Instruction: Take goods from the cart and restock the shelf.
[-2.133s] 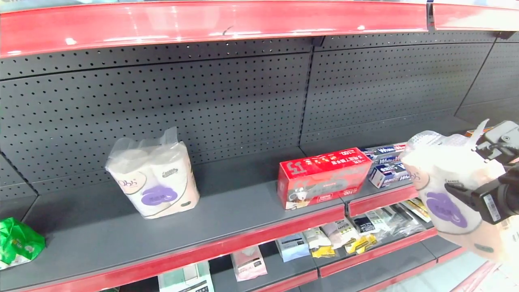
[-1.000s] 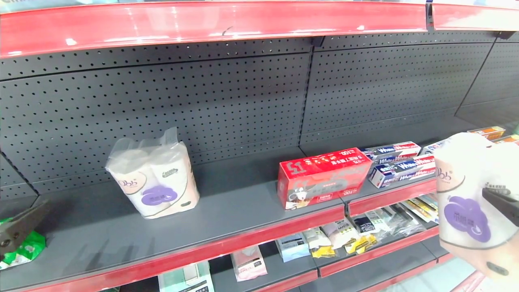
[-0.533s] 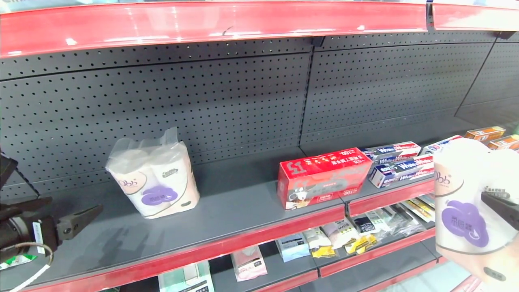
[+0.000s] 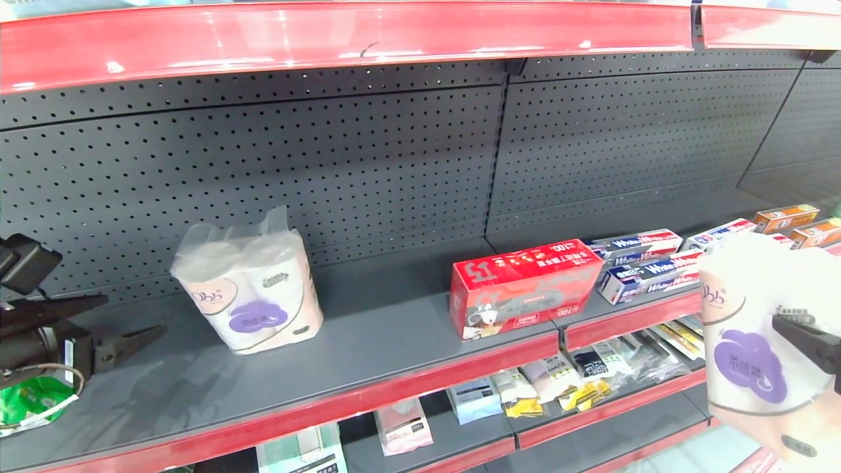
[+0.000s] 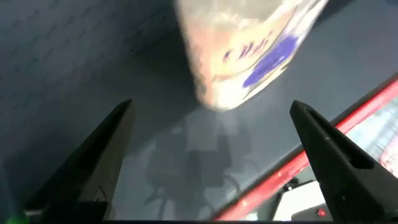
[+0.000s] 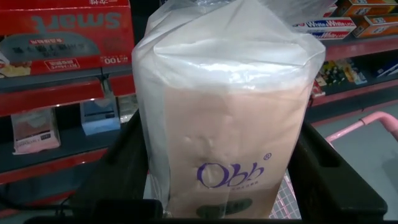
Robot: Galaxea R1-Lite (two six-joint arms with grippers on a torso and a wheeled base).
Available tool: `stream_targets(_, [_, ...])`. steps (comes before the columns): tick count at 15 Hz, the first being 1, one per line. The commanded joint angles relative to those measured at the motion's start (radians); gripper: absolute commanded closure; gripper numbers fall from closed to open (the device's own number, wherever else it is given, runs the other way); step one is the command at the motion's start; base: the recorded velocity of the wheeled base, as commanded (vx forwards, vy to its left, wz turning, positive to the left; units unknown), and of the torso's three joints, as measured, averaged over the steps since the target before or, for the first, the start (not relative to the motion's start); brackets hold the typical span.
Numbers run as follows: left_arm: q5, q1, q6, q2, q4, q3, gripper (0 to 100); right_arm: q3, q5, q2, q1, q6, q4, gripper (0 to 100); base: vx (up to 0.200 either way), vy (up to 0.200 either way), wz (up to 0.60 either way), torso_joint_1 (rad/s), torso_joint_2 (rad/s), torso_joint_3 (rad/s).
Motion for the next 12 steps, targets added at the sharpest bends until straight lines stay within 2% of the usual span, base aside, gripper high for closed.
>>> stream_targets(1, [-0.079,0.008,0.057,0.137,-0.037,-0.050,0,0.005,-0.002,0.014,0.001,0.000,0.001,100,0.000,0.000,0.00,0.000,0.00,0.000])
stream_targets(2, [-0.143,0.006,0.109,0.188,-0.058,-0.085,0,0.011,-0.003,0.017,0.001,-0.003,0.000,100,0.000,0.000,0.00,0.000,0.00,0.000])
stream_targets(3, [-0.185,0.002,0.118,0.222,-0.063,-0.119,0,0.011,-0.005,0.017,0.001,-0.011,0.000,100,0.000,0.000,0.00,0.000,0.00,0.000])
stream_targets(5, [-0.229,0.000,0.119,0.263,-0.061,-0.159,0,0.011,-0.009,0.014,0.001,-0.026,0.001,100,0.000,0.000,0.00,0.000,0.00,0.000])
stream_targets(6, [-0.282,0.000,0.119,0.297,-0.061,-0.189,0,0.011,-0.017,0.023,0.001,-0.042,0.001,100,0.000,0.000,0.00,0.000,0.00,0.000])
stream_targets(7, [-0.305,0.000,0.119,0.312,-0.061,-0.195,0,0.011,-0.019,0.035,0.001,-0.045,0.000,100,0.000,0.000,0.00,0.000,0.00,0.000])
stream_targets(12, [-0.372,-0.014,0.129,0.386,-0.078,-0.197,0,0.014,-0.040,0.049,0.001,-0.045,0.000,100,0.000,0.000,0.00,0.000,0.00,0.000])
